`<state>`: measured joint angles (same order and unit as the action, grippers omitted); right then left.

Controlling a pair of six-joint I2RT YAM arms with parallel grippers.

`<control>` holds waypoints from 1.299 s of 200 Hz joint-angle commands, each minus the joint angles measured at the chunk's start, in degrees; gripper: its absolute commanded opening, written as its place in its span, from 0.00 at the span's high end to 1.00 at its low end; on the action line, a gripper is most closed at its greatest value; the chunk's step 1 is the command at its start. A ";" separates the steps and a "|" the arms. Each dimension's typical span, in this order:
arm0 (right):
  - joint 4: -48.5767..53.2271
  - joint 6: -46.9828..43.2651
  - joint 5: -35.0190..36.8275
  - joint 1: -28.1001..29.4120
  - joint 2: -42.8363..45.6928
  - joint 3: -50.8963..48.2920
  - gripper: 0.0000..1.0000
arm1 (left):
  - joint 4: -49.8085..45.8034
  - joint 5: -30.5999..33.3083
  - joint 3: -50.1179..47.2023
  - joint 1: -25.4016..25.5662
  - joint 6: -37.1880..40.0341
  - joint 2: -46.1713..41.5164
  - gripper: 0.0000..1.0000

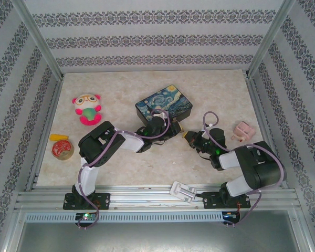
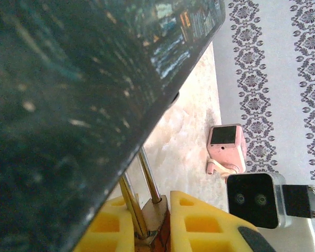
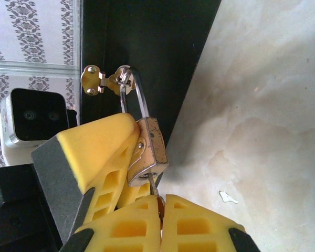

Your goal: Unlock the padlock with the key

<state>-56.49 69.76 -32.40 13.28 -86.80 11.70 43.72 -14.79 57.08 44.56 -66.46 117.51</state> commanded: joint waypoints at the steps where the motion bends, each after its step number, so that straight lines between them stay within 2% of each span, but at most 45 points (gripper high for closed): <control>1: -10.78 4.08 -0.85 -1.47 -3.02 1.37 1.00 | 1.84 -10.89 -2.30 1.50 -5.71 1.84 1.00; 44: -22.83 10.30 -4.68 -3.33 -12.69 2.78 1.00 | 2.69 -11.35 -2.77 1.50 -6.09 1.92 1.00; 240: -22.79 8.33 -3.74 -3.88 -18.20 9.22 1.00 | 4.18 -13.44 -4.49 0.38 -6.86 2.00 1.00; 260: -21.99 7.40 -3.33 -3.87 -17.67 8.66 0.93 | 4.29 -14.10 -4.52 0.03 -6.74 1.76 1.00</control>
<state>-74.74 79.46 -42.98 10.26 -104.22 17.23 47.86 -14.79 55.07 42.61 -66.28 117.51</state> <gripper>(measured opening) 0.056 0.140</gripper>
